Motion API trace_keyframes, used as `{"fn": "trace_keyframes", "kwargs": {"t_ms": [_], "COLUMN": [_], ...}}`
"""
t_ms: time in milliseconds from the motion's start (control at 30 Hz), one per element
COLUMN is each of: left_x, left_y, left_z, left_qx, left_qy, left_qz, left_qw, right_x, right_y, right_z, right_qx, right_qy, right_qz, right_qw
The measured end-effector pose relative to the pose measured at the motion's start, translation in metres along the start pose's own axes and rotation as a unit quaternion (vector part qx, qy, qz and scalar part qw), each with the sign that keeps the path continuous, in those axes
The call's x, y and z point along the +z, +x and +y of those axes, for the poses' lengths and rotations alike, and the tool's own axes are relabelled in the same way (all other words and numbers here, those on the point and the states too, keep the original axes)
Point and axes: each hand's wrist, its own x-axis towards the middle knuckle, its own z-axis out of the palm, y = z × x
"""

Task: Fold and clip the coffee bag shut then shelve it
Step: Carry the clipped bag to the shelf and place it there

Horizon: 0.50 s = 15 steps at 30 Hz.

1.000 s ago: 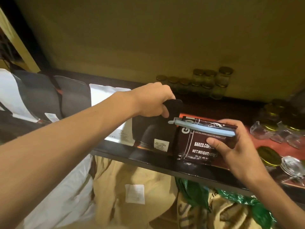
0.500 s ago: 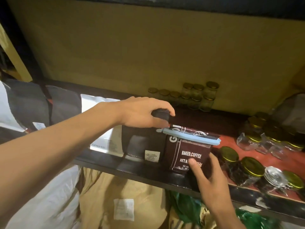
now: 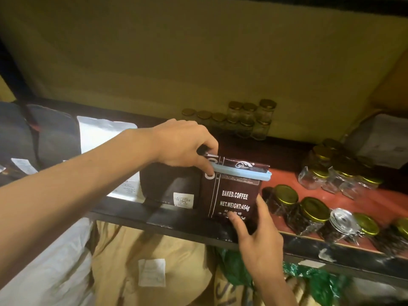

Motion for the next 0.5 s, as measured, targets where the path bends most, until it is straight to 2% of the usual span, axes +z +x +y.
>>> {"fn": "trace_keyframes", "kwargs": {"t_ms": [200,333,500], "left_x": [-0.003,-0.005,-0.008], "left_y": [0.017,0.015,0.005], "left_z": [0.008,0.002,0.001], "left_qx": [-0.022,-0.032,-0.008], "left_qy": [0.023,-0.023,-0.042], "left_qz": [-0.059,-0.079,-0.076], "left_qw": [0.998,0.996,0.996], "right_x": [-0.009,-0.014,-0.017], "right_y": [0.018,0.027,0.022], "right_z": [-0.001,0.004,0.007], "right_qx": [0.077,0.065,0.064], "right_qy": [0.083,0.095,0.076], "right_qz": [-0.066,-0.099,-0.069], "right_qw": [0.991,0.988,0.993]}}
